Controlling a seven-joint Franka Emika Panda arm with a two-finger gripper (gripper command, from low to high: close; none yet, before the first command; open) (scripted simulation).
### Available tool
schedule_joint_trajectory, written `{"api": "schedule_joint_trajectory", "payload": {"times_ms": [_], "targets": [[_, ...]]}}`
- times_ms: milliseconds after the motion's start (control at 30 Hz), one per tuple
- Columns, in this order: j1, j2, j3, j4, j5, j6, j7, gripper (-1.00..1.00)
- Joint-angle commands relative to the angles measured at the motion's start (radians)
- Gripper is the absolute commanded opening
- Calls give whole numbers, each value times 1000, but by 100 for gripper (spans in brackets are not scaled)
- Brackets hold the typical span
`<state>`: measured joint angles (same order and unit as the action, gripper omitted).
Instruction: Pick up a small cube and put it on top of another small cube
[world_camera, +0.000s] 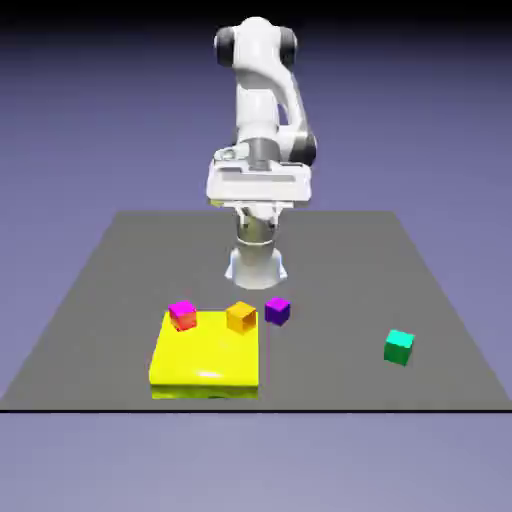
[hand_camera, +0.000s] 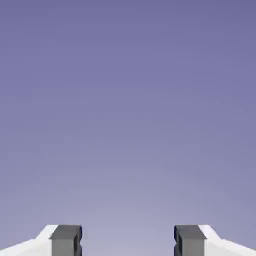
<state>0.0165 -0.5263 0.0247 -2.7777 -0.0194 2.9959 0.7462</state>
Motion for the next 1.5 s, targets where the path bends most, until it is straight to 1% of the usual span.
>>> {"api": "schedule_joint_trajectory", "payload": {"times_ms": [0,1100,1167,1267,1300,1333,1433,1467], "targets": [[4,36,20,27,-16,-34,4,0],[128,1232,695,911,-546,-1159,146,0],[129,1242,701,918,-550,-1168,147,0],[134,1319,641,853,-626,-1042,190,0],[134,1319,641,853,-626,-1042,190,-100],[134,1319,641,853,-626,-1042,190,-100],[127,1239,697,915,-546,-1168,149,-100],[108,1203,666,889,-509,-1164,162,-100]]}}
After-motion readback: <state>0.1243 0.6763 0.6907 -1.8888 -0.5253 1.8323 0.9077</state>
